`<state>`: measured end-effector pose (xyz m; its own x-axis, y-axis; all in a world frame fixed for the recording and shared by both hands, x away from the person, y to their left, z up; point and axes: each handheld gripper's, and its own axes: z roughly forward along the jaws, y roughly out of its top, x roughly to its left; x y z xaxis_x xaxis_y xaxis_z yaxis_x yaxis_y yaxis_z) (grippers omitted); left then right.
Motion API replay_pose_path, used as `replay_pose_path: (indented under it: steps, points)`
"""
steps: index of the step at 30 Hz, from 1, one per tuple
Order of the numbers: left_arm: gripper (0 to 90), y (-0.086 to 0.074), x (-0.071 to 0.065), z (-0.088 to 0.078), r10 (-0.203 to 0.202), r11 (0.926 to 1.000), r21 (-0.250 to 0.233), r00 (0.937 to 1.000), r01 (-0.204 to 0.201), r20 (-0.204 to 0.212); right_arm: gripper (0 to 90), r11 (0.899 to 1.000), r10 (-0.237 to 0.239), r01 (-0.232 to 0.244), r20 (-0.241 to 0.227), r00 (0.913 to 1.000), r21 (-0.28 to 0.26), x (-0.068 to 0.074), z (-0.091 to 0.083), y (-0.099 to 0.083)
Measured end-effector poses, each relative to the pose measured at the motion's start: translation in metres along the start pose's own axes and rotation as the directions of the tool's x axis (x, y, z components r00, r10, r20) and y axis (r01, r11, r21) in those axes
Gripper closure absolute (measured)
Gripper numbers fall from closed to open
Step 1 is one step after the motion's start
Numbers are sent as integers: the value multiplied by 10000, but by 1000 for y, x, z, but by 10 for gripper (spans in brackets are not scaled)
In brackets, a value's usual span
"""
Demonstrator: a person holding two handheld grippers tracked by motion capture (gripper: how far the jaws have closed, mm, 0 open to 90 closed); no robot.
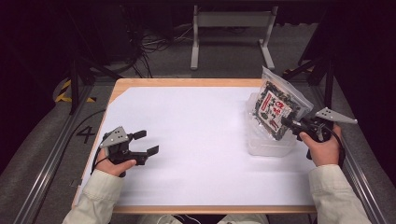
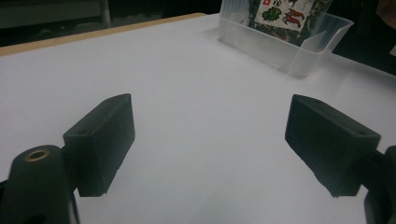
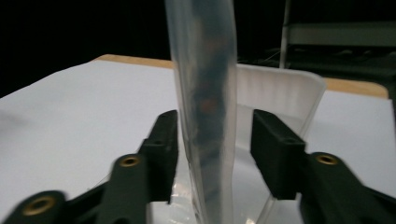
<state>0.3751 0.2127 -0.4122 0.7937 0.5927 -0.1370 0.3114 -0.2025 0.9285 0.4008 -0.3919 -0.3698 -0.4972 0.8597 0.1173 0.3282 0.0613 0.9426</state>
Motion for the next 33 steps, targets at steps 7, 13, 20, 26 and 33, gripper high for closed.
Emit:
replay_pose_path:
  steps: [7, 13, 20, 26, 33]
  points:
    - [169, 1, -7, -7, 143, 9998, -154, 9999, -143, -14, 294, 9977, -179, 204, 385, 9991, -641, 1, -16, 3]
    - [169, 1, -15, -15, 204, 9994, -275, 9998, -204, -1, 261, 9947, -480, 507, 326, 9983, -894, 12, -33, 7]
    - [171, -6, -22, -22, 321, 9993, -182, 9995, -320, 38, 260, 9897, -631, 671, 358, 9974, -1261, 27, -53, 8]
    - [171, -9, -24, -23, 265, 9995, -164, 9996, -264, 72, 267, 9854, -1013, 1059, 412, 9940, -1333, 47, -67, 8]
    - [171, -7, -28, -21, 408, 9991, -160, 9990, -404, 201, 239, 9787, -1489, 1406, -455, 9878, -1499, 77, -69, 6]
